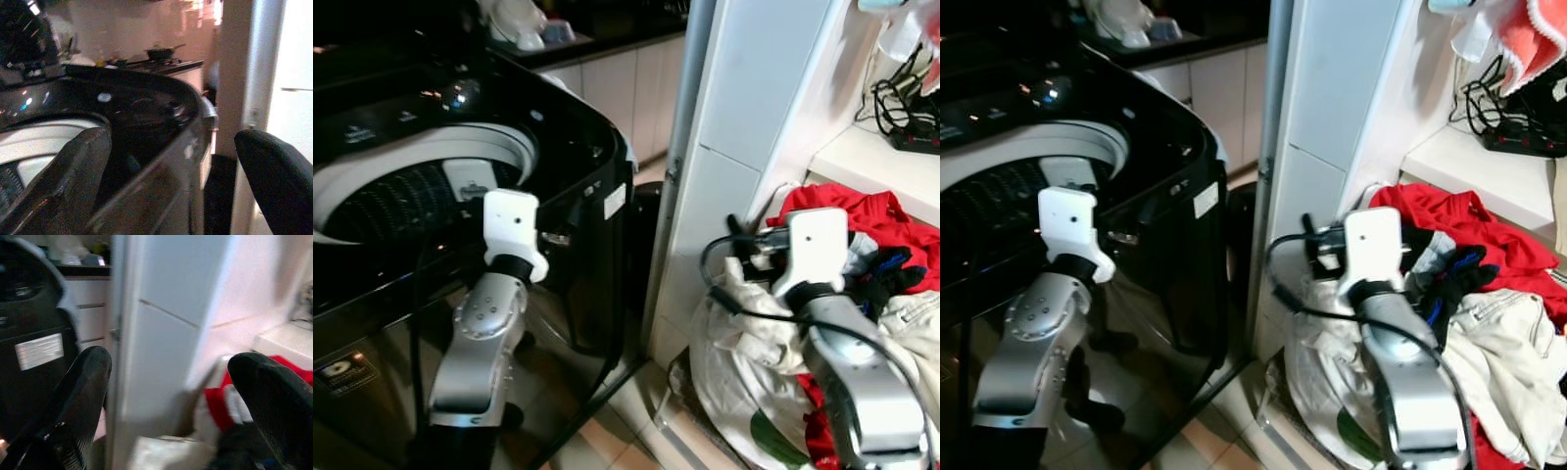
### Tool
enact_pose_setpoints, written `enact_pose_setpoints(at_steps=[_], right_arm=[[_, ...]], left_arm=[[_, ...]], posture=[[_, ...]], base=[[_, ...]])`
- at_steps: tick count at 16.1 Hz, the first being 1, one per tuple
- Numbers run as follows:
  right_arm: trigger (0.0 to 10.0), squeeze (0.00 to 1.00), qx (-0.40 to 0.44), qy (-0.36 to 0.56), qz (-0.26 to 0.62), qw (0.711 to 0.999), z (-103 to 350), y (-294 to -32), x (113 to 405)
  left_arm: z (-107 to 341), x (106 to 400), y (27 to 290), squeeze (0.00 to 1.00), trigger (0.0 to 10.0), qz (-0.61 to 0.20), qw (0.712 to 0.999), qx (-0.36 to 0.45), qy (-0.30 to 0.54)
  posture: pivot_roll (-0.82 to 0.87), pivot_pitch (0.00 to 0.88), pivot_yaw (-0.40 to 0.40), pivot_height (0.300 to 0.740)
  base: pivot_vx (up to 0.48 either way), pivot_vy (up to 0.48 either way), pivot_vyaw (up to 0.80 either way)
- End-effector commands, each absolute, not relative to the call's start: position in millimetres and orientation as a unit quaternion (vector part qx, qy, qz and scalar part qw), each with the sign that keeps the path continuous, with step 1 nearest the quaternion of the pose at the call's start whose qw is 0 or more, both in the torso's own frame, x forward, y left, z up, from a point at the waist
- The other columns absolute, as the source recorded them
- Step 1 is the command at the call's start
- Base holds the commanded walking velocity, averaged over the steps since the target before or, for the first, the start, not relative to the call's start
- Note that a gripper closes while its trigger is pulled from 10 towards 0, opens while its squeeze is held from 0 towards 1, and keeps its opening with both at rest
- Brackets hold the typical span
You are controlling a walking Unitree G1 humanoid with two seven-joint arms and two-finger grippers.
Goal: Clothes washing
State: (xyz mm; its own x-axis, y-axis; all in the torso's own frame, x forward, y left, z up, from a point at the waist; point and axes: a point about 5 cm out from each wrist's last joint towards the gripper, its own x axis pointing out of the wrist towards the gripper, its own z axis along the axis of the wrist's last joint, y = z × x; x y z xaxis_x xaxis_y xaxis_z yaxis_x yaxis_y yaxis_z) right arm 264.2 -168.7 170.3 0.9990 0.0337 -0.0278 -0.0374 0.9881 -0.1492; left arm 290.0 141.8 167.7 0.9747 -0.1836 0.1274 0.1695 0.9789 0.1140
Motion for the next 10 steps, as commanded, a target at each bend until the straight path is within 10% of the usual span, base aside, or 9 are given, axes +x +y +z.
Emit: enact_pose_setpoints(at_steps=[1, 10], right_arm=[[10.0, 0.94, -0.076, 0.02, -0.005, 0.997, 172.8, -182.0, 268.4], [10.0, 1.0, -0.136, 0.146, -0.126, 0.972, 154.4, -235.5, 278.7]], left_arm=[[177.0, 291.1, 131.6, 0.0, 10.0, -0.114, 0.988, 0.056, -0.088], [173.1, 280.9, 117.7, 0.0, 10.0, -0.253, 0.964, 0.036, -0.073]], posture=[[-0.09, 0.0, 0.002, 0.74], [-0.09, 0.0, 0.004, 0.74]], base=[[0.0, 0.0, 0.0], [0.0, 0.0, 0.0]])
